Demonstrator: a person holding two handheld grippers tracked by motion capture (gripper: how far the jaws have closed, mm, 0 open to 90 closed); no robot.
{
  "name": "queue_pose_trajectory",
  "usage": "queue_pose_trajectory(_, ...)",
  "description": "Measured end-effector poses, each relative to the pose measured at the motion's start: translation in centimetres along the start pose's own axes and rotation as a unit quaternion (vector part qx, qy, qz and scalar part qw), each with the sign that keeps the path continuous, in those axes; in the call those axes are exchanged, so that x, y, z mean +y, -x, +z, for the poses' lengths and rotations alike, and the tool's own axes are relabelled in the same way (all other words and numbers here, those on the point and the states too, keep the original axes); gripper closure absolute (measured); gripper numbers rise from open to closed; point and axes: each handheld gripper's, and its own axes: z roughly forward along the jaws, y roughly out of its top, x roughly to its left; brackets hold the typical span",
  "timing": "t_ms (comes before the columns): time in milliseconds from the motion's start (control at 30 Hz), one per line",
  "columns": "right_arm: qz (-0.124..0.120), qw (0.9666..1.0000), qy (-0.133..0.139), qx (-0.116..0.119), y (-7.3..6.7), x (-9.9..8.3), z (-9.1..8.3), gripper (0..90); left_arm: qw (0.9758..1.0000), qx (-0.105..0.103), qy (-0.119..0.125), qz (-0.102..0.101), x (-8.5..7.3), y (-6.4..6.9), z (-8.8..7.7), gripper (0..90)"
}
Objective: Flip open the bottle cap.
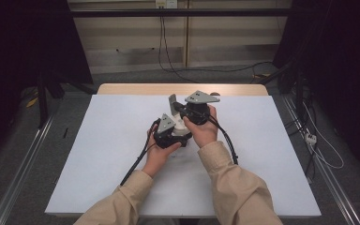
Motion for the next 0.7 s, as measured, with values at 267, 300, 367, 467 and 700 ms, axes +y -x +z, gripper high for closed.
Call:
queue_pose_trajectory(267, -0.001, 1.0, -0.005, 0.002, 0.1, -0.1, 0.5, 90.0, 1.0, 0.002, 0.0, 0.004, 0.0, 0.2, 0.0, 18.6)
queue_pose_trajectory(300, -0.002, 1.0, -0.007, 0.003, 0.0, -0.2, 0.6, 90.0, 0.9999, 0.0, -0.002, 0.01, 0.0, 0.0, 0.0, 18.6)
queue_pose_trajectory(367, -0.001, 1.0, -0.006, 0.004, -0.1, -0.2, 0.8, 90.0, 1.0, 0.0, -0.001, 0.002, 0.0, 0.0, 0.0, 18.6)
queue_pose_trajectory(467, -0.004, 1.0, -0.006, 0.004, -0.1, -0.1, 0.9, 90.0, 1.0, -0.001, -0.001, 0.0, 0.0, 0.0, 0.0, 18.6)
queue_pose_trajectory(700, -0.006, 1.0, -0.006, -0.001, 0.0, -0.1, 1.2, 90.0, 1.0, 0.0, 0.0, 0.002, 0.0, 0.0, 0.0, 18.6)
